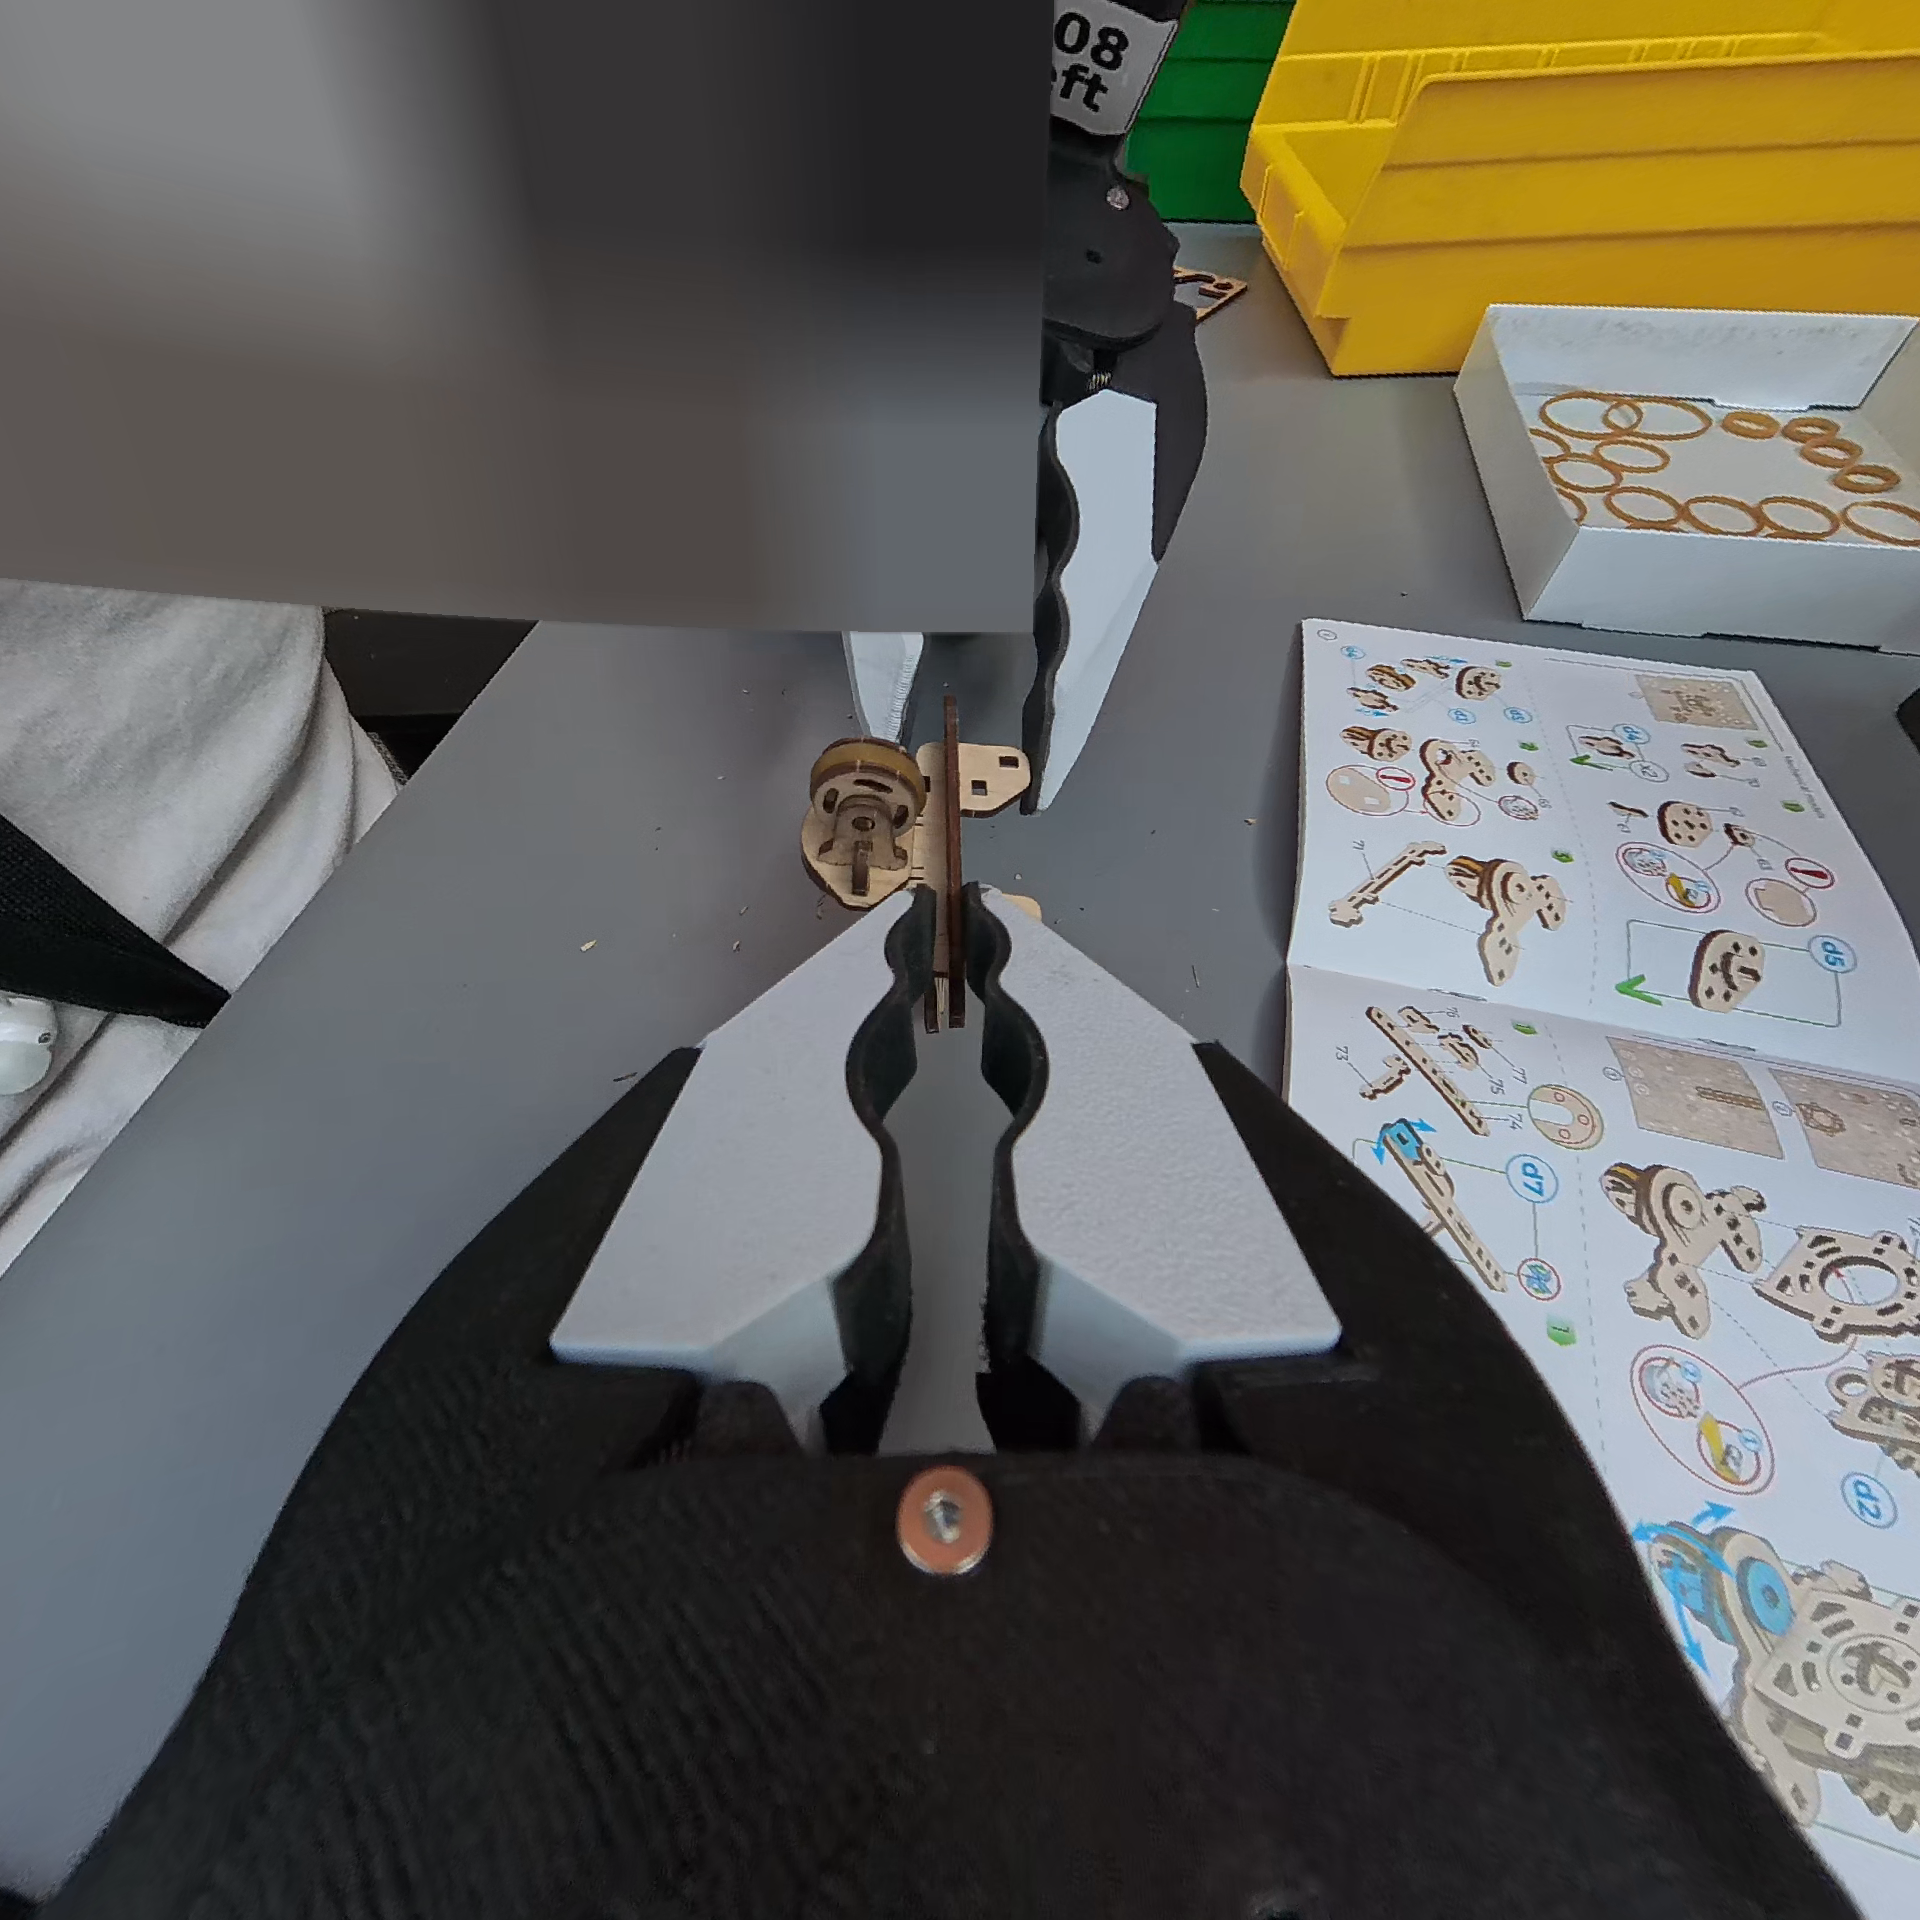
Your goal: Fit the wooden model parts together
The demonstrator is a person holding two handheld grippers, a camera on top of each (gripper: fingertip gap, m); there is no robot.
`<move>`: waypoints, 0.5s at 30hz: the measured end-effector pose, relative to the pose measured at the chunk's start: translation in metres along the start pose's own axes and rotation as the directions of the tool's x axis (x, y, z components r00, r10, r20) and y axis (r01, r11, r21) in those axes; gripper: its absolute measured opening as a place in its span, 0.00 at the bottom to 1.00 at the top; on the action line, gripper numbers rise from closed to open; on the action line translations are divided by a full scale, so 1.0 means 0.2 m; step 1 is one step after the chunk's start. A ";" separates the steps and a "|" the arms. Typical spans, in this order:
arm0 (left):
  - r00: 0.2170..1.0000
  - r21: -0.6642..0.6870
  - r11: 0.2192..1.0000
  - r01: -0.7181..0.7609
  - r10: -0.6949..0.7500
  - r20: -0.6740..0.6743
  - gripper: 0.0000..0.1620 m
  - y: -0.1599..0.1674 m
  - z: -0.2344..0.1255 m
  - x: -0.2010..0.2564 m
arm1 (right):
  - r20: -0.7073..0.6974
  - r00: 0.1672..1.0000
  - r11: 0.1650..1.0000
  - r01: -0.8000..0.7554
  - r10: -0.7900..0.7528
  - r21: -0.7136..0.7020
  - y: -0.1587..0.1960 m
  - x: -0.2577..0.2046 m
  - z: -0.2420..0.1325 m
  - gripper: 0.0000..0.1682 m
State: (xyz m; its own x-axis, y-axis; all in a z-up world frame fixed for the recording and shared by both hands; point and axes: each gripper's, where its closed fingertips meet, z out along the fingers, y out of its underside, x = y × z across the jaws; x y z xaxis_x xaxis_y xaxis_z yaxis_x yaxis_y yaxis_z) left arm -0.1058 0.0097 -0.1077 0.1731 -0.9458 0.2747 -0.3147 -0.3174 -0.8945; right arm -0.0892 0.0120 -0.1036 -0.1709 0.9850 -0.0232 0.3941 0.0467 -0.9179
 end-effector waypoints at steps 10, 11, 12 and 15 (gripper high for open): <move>1.000 0.012 0.999 -0.030 0.030 0.011 0.16 0.00 0.00 0.00 | 0.020 0.998 0.997 -0.064 0.063 0.031 0.00 0.01 0.00 0.04; 0.999 0.014 0.999 -0.031 0.031 0.012 0.16 0.00 0.00 0.00 | 0.023 0.997 0.997 -0.075 0.074 0.035 0.00 0.01 0.00 0.04; 0.999 0.014 0.999 -0.034 0.034 0.012 0.16 0.00 0.00 0.00 | 0.030 0.996 0.996 -0.086 0.085 0.039 0.00 0.01 0.00 0.04; 0.999 0.012 0.999 -0.044 0.044 0.018 0.16 0.00 0.00 -0.01 | 0.053 0.991 0.990 -0.129 0.126 0.051 0.00 0.01 0.00 0.04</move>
State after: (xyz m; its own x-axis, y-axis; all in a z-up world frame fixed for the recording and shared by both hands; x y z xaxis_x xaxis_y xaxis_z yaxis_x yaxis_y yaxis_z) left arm -0.1059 0.0107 -0.1084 0.1761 -0.9574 0.2286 -0.3106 -0.2745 -0.9101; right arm -0.0898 0.0134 -0.1034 -0.1675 0.9728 -0.1600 0.3665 -0.0893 -0.9261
